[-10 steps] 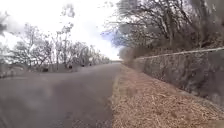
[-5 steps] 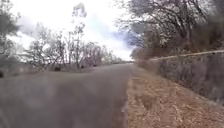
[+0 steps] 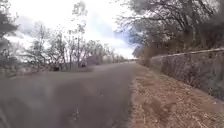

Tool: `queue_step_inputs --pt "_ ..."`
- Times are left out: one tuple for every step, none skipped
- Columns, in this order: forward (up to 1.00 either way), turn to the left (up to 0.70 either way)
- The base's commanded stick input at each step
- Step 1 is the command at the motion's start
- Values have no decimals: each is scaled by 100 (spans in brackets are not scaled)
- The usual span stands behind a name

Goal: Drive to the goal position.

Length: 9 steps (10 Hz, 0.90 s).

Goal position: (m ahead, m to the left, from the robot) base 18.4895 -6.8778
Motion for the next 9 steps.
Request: queue_step_inputs --pt "70 0" --pt "70 -1" --pt "70 -1" --pt "70 0" --pt "70 0" --pt "70 0" --pt "70 -3" --pt "70 -5" --pt "70 -25"
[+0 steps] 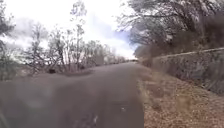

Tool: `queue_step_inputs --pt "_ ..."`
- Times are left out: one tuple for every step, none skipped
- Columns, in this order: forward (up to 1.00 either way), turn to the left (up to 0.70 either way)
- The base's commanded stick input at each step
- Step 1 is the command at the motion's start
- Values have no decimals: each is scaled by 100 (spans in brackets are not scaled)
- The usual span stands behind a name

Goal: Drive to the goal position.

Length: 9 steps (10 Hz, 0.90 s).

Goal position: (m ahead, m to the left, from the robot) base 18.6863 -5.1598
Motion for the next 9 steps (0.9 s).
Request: queue_step_inputs --pt "70 -13" --pt "70 -1" --pt "70 0" --pt "70 0" --pt "70 0" --pt "70 0" --pt "70 0" --pt "70 0" --pt "70 0"
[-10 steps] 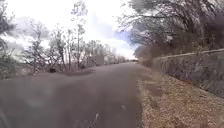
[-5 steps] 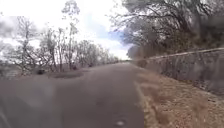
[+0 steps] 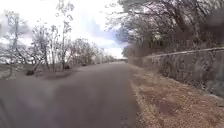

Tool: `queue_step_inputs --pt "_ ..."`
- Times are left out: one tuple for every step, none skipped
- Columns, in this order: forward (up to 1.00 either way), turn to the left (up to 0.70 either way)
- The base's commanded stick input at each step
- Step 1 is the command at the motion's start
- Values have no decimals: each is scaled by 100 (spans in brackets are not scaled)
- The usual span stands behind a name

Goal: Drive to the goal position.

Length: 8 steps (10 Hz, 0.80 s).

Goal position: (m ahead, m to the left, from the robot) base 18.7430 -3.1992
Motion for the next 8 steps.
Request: queue_step_inputs --pt "70 0" --pt "70 0" --pt "70 0" --pt "70 0" --pt "70 0" --pt "70 0" --pt "70 0" --pt "70 0"
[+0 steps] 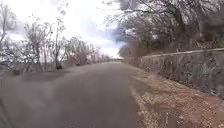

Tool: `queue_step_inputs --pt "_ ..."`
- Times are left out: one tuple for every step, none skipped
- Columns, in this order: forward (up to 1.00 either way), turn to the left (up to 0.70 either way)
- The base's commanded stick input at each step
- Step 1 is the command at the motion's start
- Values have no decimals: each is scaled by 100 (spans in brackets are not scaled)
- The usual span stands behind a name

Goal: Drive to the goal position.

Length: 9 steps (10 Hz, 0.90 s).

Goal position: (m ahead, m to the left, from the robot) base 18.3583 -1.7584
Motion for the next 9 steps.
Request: queue_step_inputs --pt "70 0" --pt "70 0" --pt "70 0" --pt "70 0" --pt "70 0" --pt "70 0" --pt "70 0" --pt "70 0" --pt "70 0"
